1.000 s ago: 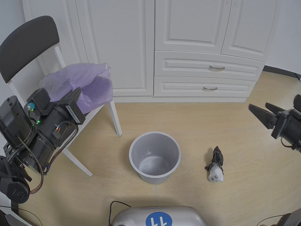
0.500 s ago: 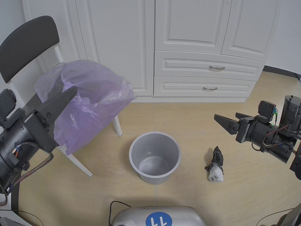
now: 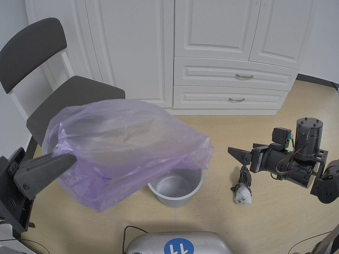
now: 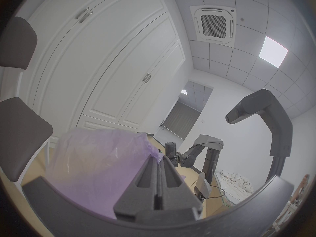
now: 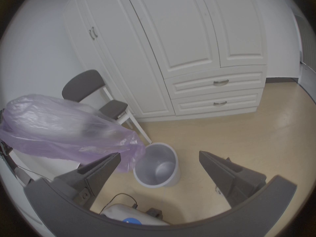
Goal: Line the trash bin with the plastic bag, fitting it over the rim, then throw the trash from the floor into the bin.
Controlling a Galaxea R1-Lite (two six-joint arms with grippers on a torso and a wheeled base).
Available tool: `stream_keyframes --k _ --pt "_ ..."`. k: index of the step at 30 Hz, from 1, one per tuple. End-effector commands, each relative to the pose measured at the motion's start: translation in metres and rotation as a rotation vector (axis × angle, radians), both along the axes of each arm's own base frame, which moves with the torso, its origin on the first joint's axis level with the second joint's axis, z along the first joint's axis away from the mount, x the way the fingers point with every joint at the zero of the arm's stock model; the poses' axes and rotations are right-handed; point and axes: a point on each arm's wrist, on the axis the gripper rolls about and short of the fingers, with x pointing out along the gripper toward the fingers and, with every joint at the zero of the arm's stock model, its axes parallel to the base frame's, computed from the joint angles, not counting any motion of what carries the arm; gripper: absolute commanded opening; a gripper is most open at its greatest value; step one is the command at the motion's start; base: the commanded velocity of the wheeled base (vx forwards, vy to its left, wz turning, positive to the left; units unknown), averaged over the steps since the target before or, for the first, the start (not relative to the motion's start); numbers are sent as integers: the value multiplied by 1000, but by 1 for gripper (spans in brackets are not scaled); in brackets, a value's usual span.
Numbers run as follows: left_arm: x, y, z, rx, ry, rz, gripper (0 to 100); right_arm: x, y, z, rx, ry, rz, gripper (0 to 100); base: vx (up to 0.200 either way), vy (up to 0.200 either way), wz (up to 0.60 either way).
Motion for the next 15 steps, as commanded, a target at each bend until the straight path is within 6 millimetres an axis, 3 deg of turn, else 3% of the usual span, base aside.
stream_keyframes --k 1,11,15 --pt "-4 4 3 -17 -14 -2 0 7 9 -26 -42 87 36 100 0 0 0" --pt "-1 2 12 -54 5 -4 0 -11 27 -48 -85 169 162 100 0 0 0" --pt "-1 2 14 -76 21 -12 0 -6 32 -57 -91 194 172 100 0 0 0"
